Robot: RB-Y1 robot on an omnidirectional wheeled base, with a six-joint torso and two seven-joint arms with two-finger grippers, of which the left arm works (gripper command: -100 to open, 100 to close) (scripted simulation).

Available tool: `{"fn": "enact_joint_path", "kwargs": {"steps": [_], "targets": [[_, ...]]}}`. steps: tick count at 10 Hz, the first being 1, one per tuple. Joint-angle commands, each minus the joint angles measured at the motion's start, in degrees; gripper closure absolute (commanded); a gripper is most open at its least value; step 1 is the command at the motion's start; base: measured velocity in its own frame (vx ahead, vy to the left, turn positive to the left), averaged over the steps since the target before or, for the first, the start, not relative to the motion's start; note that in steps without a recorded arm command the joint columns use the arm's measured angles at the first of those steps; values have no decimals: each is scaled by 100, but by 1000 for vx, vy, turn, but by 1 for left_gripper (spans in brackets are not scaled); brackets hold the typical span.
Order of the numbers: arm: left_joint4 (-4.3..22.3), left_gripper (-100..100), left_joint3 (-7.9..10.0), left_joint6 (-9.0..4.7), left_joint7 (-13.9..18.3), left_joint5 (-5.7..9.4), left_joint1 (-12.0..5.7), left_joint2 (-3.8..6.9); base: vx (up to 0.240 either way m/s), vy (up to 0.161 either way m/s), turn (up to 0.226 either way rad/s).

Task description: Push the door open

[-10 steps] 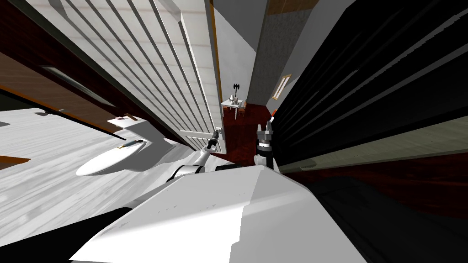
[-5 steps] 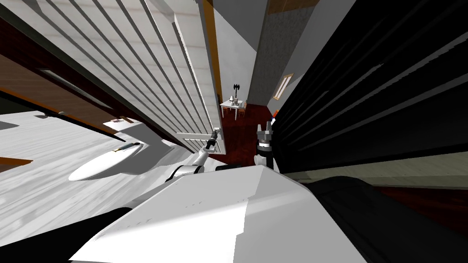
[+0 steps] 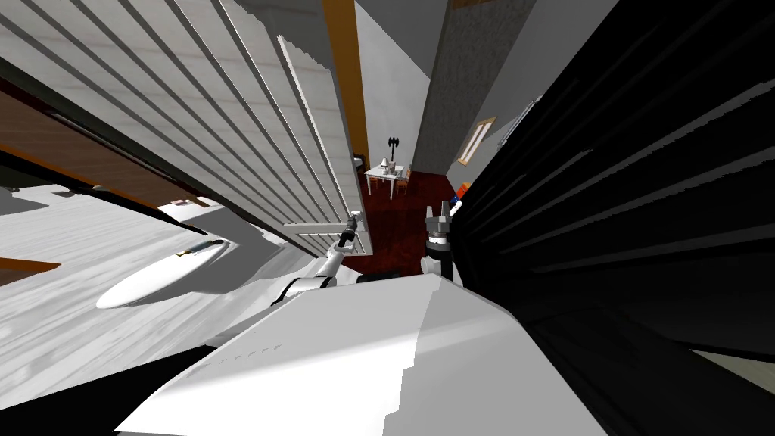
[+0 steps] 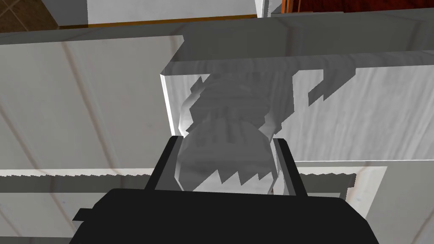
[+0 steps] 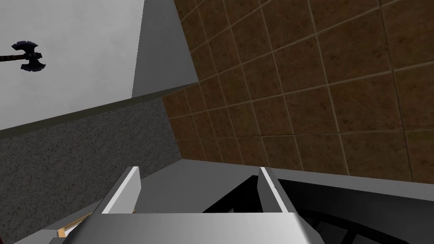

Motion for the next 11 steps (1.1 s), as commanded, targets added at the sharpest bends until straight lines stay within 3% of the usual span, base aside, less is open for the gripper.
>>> {"fn": "enact_joint_path", "kwargs": {"steps": [1,5,6,11], "targets": [[286,100,128,-194,-33,42,-188,94,78,-46,30],[360,100,334,-185,-125,109,-189,148,113,-82,89],[424,-100,283,-193,-90,101,-221,131,-84,-34,40],[394,-100,209,-169,-36,95,-232,51,-202,2,0]]}}
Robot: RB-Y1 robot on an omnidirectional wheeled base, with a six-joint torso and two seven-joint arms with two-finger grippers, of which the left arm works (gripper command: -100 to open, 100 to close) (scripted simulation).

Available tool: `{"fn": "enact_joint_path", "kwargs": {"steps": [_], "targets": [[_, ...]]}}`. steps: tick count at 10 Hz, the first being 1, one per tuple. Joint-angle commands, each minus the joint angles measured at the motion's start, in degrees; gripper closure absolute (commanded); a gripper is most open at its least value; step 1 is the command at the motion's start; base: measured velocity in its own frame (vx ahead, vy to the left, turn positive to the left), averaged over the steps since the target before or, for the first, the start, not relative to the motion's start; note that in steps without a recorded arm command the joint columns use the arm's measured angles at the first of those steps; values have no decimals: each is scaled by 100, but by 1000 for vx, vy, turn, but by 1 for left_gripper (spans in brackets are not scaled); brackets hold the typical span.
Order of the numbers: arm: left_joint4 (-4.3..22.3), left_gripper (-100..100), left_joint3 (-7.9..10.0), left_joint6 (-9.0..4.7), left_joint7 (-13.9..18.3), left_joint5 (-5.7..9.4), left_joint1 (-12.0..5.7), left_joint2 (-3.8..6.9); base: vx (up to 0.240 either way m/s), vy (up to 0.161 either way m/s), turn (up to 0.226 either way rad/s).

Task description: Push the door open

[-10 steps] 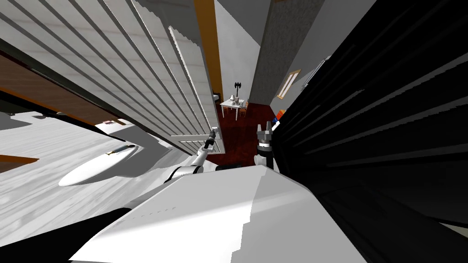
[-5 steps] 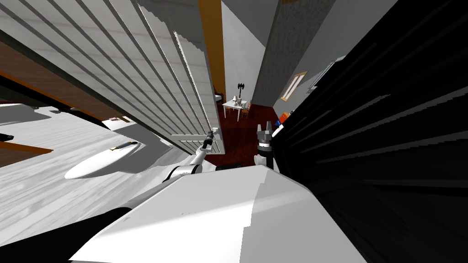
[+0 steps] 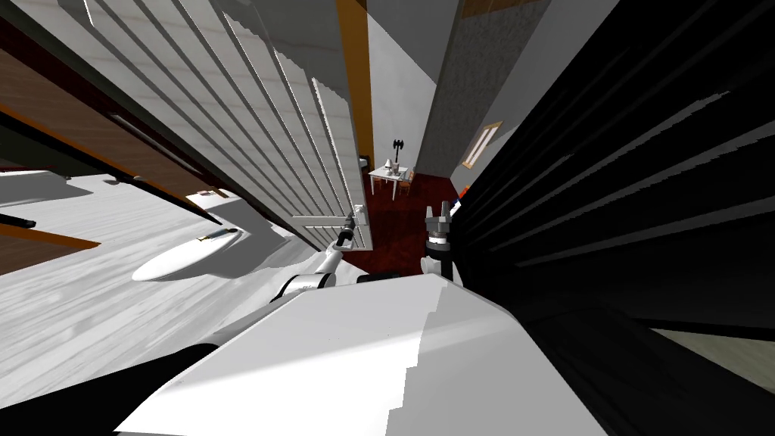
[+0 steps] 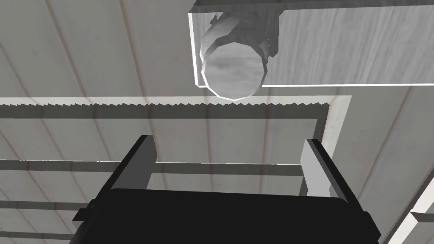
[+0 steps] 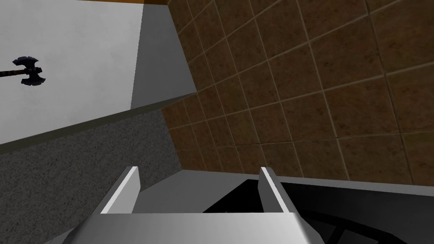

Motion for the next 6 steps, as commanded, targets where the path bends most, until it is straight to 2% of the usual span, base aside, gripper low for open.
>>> {"fn": "enact_joint_path", "kwargs": {"steps": [1,3,4,6], "targets": [[21,-100,-24,-20,14,-2,-10,-55,-240,-6,10],[8,-100,-57,-10,38,-4,-15,-124,-216,-14,7],[42,-100,-42,-25,27,-2,-32,-106,-92,-6,-1],[53,-100,-18,-59,15,4,-22,-66,142,-14,-27]]}}
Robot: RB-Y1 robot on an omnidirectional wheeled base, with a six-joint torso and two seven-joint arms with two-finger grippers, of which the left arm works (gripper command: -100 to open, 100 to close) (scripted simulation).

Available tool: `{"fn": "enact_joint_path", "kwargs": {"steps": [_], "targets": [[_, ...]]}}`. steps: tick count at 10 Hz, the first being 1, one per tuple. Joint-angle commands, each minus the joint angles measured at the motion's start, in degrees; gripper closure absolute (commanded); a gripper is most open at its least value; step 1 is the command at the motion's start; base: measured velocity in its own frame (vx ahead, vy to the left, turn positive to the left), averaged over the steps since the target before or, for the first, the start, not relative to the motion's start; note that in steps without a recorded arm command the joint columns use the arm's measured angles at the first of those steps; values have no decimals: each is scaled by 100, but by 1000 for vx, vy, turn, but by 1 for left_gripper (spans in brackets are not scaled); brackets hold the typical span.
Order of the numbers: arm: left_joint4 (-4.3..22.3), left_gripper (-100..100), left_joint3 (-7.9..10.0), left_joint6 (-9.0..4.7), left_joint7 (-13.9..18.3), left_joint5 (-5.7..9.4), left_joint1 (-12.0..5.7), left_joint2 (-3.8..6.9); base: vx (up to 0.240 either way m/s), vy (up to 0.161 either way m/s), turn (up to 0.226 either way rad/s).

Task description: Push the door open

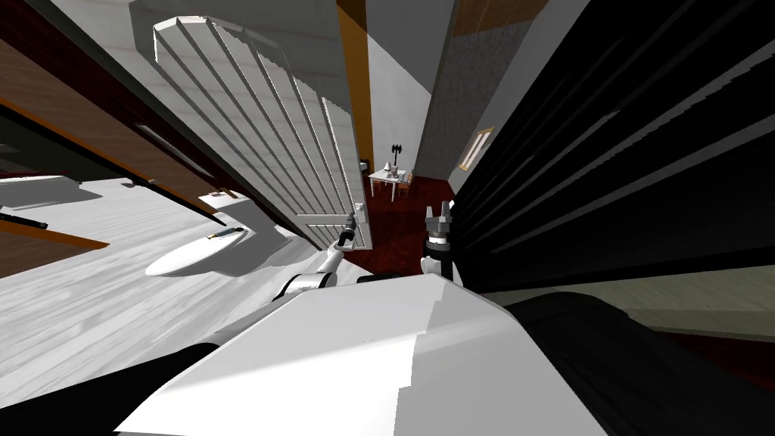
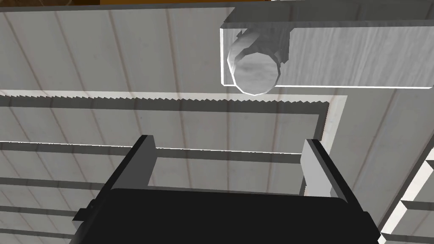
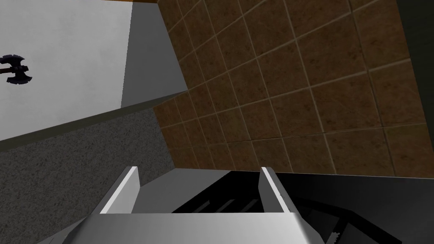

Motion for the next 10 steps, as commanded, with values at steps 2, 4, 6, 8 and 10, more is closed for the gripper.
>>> {"fn": "enact_joint_path", "kwargs": {"steps": [2,4,6,8,10], "targets": [[-30,-100,23,-16,-14,4,28,21,218,-14,-18],[-22,-100,51,-53,-28,10,38,16,246,-15,-29],[-16,-100,73,-81,-39,15,47,-13,203,-26,-19],[-13,100,65,-72,-33,14,41,0,37,-5,3],[-13,100,65,-72,-33,14,41,0,-32,4,-7]]}}
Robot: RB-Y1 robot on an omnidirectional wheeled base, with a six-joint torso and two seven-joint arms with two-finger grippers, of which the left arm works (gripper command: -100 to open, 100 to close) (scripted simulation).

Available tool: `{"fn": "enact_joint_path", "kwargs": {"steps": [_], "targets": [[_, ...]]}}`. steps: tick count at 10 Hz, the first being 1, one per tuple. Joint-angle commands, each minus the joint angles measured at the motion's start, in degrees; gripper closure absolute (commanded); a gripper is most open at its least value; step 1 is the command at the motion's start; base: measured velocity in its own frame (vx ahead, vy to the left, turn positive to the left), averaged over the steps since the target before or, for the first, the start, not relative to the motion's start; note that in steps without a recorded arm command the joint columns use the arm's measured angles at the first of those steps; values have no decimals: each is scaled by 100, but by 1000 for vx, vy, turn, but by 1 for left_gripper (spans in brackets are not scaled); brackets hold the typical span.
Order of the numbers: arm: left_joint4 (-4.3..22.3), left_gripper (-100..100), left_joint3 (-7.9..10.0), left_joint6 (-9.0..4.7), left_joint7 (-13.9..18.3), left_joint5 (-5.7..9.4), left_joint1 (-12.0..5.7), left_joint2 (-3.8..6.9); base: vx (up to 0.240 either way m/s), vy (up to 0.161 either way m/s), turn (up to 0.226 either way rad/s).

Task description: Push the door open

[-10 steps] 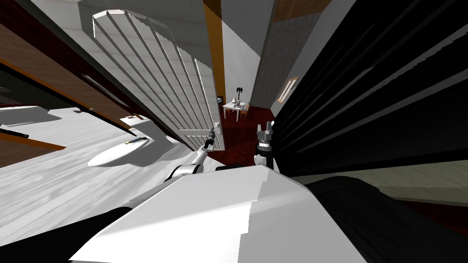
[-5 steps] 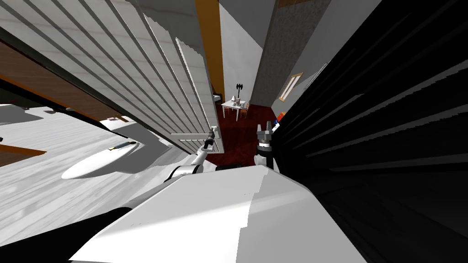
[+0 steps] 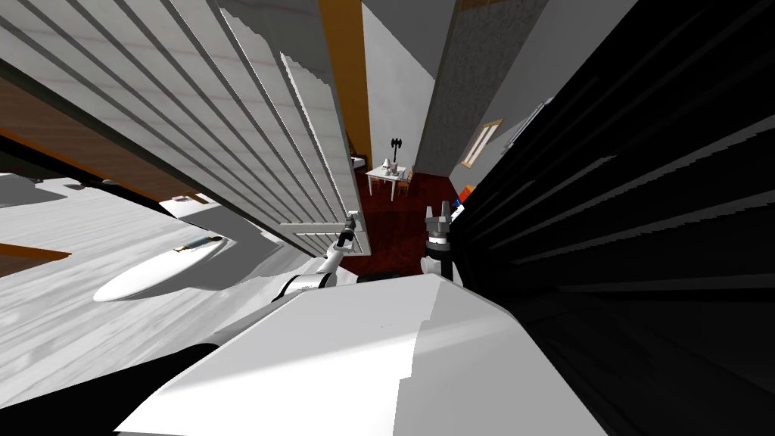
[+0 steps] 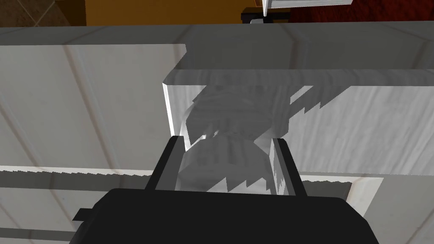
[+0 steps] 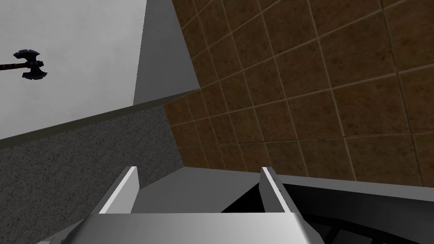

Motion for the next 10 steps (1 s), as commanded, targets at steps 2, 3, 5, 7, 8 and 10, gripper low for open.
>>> {"fn": "enact_joint_path", "kwargs": {"steps": [2,3,5,7,8,10], "targets": [[0,100,-2,-3,1,0,4,-3,-11,2,2],[0,100,-2,-3,1,0,4,-3,0,0,0],[14,100,71,10,-27,25,21,35,122,-57,30],[18,100,151,14,-54,52,27,75,180,-85,45],[21,100,201,17,-71,70,31,99,230,-77,31],[26,100,313,22,-110,109,39,149,187,-69,48]]}}
